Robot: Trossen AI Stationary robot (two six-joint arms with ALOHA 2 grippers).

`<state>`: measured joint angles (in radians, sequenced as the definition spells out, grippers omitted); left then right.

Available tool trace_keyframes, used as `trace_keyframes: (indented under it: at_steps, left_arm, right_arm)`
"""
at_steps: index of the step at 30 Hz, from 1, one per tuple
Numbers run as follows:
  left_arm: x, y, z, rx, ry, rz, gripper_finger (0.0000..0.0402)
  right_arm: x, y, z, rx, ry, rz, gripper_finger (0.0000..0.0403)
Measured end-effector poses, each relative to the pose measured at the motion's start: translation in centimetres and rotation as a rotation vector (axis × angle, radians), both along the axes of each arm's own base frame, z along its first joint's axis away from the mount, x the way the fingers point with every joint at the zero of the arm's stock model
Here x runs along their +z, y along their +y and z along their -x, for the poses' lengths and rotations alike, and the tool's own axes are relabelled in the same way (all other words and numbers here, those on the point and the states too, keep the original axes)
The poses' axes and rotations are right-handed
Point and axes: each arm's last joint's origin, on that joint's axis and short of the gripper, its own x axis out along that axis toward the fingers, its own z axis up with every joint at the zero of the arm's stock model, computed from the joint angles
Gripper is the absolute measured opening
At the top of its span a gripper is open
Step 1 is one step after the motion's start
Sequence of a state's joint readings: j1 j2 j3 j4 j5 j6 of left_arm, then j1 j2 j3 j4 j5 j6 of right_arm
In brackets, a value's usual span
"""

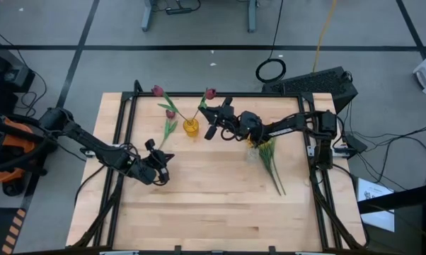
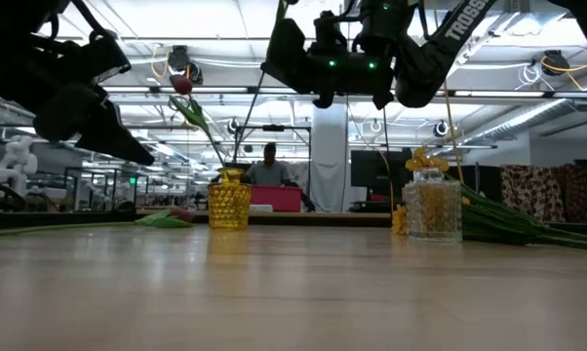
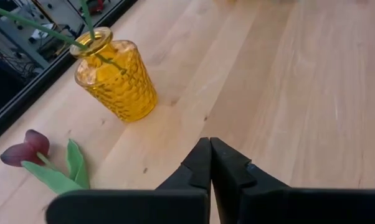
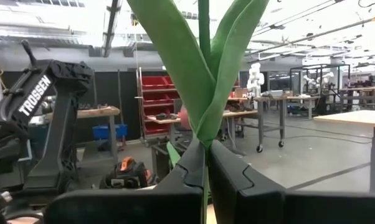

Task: Sort flowers into vase by color
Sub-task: Put the red flower into the yellow vase

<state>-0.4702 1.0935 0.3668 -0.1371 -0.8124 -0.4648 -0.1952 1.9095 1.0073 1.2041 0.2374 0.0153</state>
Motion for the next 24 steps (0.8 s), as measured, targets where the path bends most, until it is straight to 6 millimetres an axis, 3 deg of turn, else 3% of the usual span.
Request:
trace_keyframes:
  at_steps: [16,24]
  left_arm:
    - [0.1,-0.1,-0.2,0.001,-0.023,0.012,0.0003]
    - [0.1,-0.1,-0.1,0.0,-0.023,0.012,0.0002]
  right_arm:
    - [-0.4,-0.3,-0.1,0.006,0.018,-0.052,0.0]
    - [-2.7,-0.4,-0.7,0.01,0.027,-0.066,0.0]
